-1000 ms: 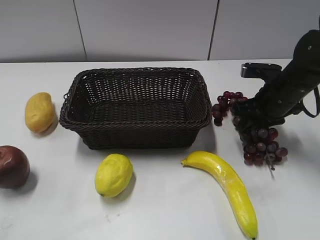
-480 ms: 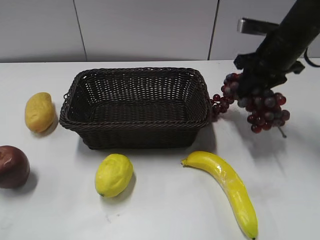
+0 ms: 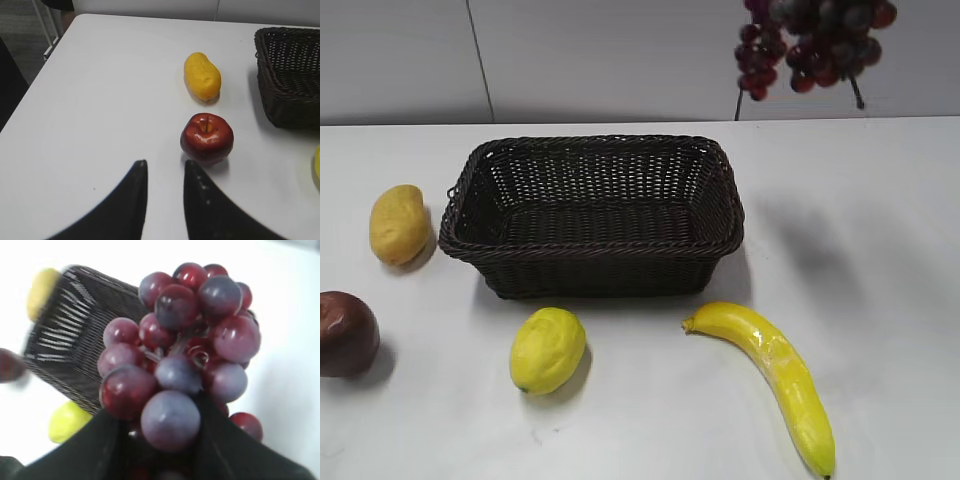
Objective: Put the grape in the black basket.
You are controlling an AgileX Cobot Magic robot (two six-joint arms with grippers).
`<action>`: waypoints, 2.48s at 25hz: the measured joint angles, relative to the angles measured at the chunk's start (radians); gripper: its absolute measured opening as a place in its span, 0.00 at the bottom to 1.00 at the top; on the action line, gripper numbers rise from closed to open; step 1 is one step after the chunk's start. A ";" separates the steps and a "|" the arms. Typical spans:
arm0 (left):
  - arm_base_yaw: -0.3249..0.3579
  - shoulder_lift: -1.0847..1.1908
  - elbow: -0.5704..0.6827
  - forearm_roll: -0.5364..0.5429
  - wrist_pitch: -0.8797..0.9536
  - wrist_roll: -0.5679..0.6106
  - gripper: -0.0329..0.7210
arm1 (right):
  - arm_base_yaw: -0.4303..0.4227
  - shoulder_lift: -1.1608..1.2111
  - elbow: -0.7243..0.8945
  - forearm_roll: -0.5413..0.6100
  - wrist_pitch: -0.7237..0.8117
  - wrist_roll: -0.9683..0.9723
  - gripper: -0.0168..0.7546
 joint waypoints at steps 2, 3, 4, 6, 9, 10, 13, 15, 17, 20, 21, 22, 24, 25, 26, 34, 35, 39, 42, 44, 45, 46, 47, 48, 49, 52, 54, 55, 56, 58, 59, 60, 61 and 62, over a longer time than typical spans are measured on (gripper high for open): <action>0.000 0.000 0.000 0.000 0.000 0.000 0.35 | 0.038 -0.001 -0.023 0.018 -0.015 -0.012 0.32; 0.000 0.000 0.000 0.000 0.000 0.000 0.35 | 0.061 -0.001 -0.027 0.019 -0.030 -0.013 0.32; 0.000 0.000 0.000 0.000 0.000 0.000 0.35 | 0.081 -0.001 -0.028 0.019 -0.050 -0.016 0.32; 0.000 0.000 0.000 0.000 0.000 0.000 0.35 | 0.133 0.005 -0.028 0.019 -0.085 -0.040 0.32; 0.000 0.000 0.000 0.000 0.000 0.000 0.35 | 0.204 0.035 -0.030 0.016 -0.132 -0.061 0.32; 0.000 0.000 0.000 0.000 0.000 0.000 0.35 | 0.223 0.052 -0.030 0.016 -0.146 -0.063 0.32; 0.000 0.000 0.000 0.000 0.000 0.000 0.35 | 0.260 0.117 -0.030 0.015 -0.167 -0.067 0.32; 0.000 0.000 0.000 0.000 0.000 0.000 0.35 | 0.274 0.176 -0.030 0.013 -0.171 -0.067 0.32; 0.000 0.000 0.000 0.000 0.000 0.000 0.35 | 0.280 0.234 -0.030 0.010 -0.173 -0.069 0.32; 0.000 0.000 0.000 0.000 0.000 0.000 0.35 | 0.282 0.317 -0.030 0.005 -0.180 -0.080 0.32; 0.000 0.000 0.000 0.000 0.000 0.000 0.35 | 0.282 0.343 -0.030 0.000 -0.189 -0.082 0.32; 0.000 0.000 0.000 0.000 0.000 0.000 0.35 | 0.282 0.362 -0.030 -0.003 -0.195 -0.082 0.32; 0.000 0.000 0.000 0.000 0.000 0.000 0.35 | 0.282 0.397 -0.030 -0.012 -0.213 -0.085 0.32; 0.000 0.000 0.000 0.000 0.000 0.000 0.35 | 0.282 0.407 -0.030 -0.015 -0.220 -0.086 0.32; 0.000 0.000 0.000 0.000 0.000 0.000 0.35 | 0.282 0.414 -0.030 -0.018 -0.225 -0.087 0.32; 0.000 0.000 0.000 0.000 0.000 0.000 0.35 | 0.282 0.420 -0.030 -0.020 -0.224 -0.089 0.80; 0.000 0.000 0.000 0.000 0.000 0.000 0.35 | 0.282 0.420 -0.030 -0.020 -0.216 -0.089 0.82; 0.000 0.000 0.000 0.000 0.000 0.000 0.35 | 0.282 0.409 -0.033 -0.029 -0.172 -0.089 0.82; 0.000 0.000 0.000 0.000 0.000 0.000 0.35 | 0.282 0.377 -0.067 -0.087 -0.111 -0.090 0.80; 0.000 0.000 0.000 0.000 0.000 0.000 0.35 | 0.282 0.349 -0.106 -0.133 -0.040 -0.081 0.79; 0.000 0.000 0.000 0.000 0.000 0.000 0.35 | 0.282 0.333 -0.138 -0.161 0.014 -0.068 0.78; 0.000 0.000 0.000 0.000 0.000 0.000 0.35 | 0.282 0.318 -0.160 -0.186 0.043 -0.052 0.78; 0.000 0.000 0.000 0.000 0.000 0.000 0.35 | 0.282 0.298 -0.187 -0.224 0.062 -0.028 0.78; 0.000 0.000 0.000 0.000 0.000 0.000 0.35 | 0.282 0.281 -0.211 -0.264 0.069 -0.005 0.78; 0.000 0.000 0.000 0.000 0.000 0.000 0.35 | 0.282 0.262 -0.226 -0.300 0.074 0.028 0.78; 0.000 0.000 0.000 0.000 0.000 0.000 0.35 | 0.282 0.179 -0.244 -0.417 0.080 0.101 0.77; 0.000 0.000 0.000 0.000 0.000 0.000 0.35 | 0.282 0.124 -0.246 -0.483 0.081 0.140 0.77; 0.000 0.000 0.000 0.000 0.000 0.000 0.35 | 0.282 0.094 -0.247 -0.519 0.083 0.164 0.77; 0.000 0.000 0.000 0.000 0.000 0.000 0.35 | 0.282 0.068 -0.247 -0.538 0.083 0.183 0.77; 0.000 0.000 0.000 0.000 0.000 0.000 0.35 | 0.282 -0.003 -0.227 -0.564 0.083 0.218 0.77; 0.000 0.000 0.000 0.000 0.000 0.000 0.35 | 0.282 -0.042 -0.210 -0.569 0.083 0.228 0.77; 0.000 0.000 0.000 0.000 0.000 0.000 0.35 | 0.282 -0.083 -0.176 -0.572 0.083 0.244 0.77; 0.000 0.000 0.000 0.000 0.000 0.000 0.35 | 0.282 -0.118 -0.145 -0.575 0.083 0.251 0.77; 0.000 0.000 0.000 0.000 0.000 0.000 0.35 | 0.282 -0.162 -0.103 -0.577 0.083 0.256 0.77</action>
